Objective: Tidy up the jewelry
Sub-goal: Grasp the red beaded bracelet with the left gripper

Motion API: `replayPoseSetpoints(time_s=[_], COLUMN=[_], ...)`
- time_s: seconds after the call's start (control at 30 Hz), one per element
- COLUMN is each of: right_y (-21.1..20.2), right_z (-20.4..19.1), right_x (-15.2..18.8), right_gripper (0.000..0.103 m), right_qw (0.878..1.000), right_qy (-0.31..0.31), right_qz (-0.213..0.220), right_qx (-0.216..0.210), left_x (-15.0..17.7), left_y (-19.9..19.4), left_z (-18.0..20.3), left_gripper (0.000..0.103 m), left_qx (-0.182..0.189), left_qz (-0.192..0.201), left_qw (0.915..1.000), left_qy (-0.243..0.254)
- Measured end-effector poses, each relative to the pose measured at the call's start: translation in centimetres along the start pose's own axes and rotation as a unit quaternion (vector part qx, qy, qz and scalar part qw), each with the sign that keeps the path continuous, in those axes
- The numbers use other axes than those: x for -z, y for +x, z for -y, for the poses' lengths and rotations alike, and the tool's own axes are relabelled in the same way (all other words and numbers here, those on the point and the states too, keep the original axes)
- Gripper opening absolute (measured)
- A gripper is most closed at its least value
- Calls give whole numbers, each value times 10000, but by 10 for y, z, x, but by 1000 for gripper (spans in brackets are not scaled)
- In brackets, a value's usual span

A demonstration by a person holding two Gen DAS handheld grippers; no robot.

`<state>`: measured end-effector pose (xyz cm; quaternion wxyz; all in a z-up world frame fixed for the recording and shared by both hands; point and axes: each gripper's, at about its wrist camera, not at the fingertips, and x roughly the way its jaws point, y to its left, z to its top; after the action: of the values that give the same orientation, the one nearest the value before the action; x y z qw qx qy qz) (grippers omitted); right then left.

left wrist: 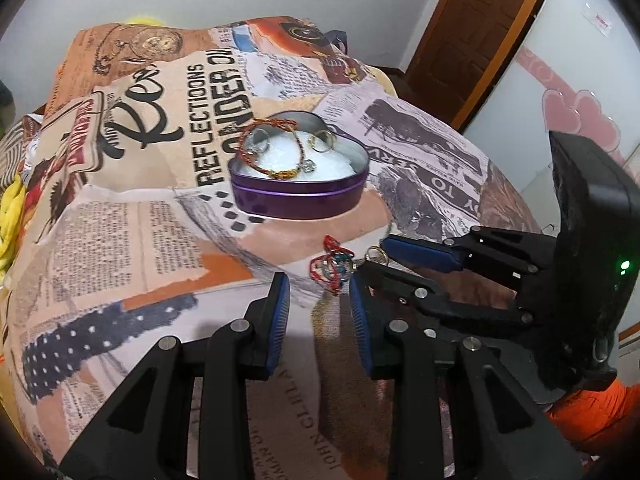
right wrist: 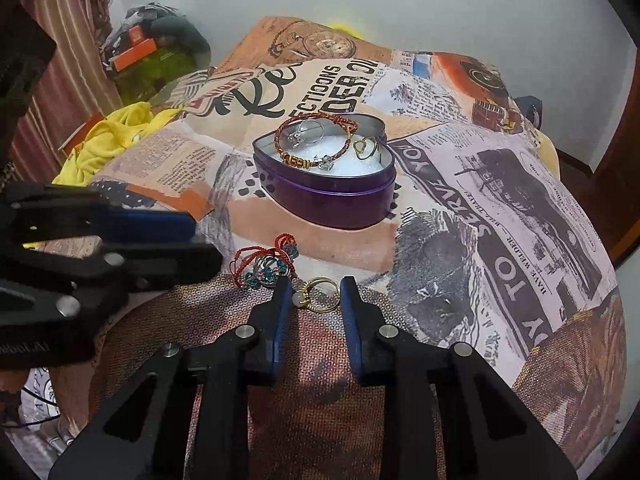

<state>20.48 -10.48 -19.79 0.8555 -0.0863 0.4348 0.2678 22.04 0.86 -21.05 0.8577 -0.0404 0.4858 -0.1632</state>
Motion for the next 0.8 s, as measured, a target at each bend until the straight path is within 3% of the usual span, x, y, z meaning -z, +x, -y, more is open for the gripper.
replayPoseSetpoints(time_s=[0.07,0.1,0.2,0.47,0.53,0.67,0.8], right_y=[-2,-3,-7,-13,-15,-15,-15], right_z=[2,2,7,20,22,24,21], right_x=[1,1,1,7,7,7,6], right_gripper=[20,10,10,10,12,30,31], right_qw=[10000,10000,9999,9996,9994,9992,9994], right_qy=[35,46,118,277,318,372,330], right_qz=[8,22,14,-72,-98,-111,-112], right_qx=[-5,-2,10,-45,-99,-125,-89], left_x=[0,0,0,1,1,-1,-7], left_y=[4,6,12,24,22,13,-3], left_z=[5,8,12,11,9,8,3], left_gripper=[30,30,29,6,6,6,5], left_qx=[24,37,59,-25,32,28,12], left_qz=[-18,-41,-65,-99,-60,82,294], left_qw=[10000,9999,9998,9998,9999,9999,9996], left_qy=[74,112,191,153,101,79,-19])
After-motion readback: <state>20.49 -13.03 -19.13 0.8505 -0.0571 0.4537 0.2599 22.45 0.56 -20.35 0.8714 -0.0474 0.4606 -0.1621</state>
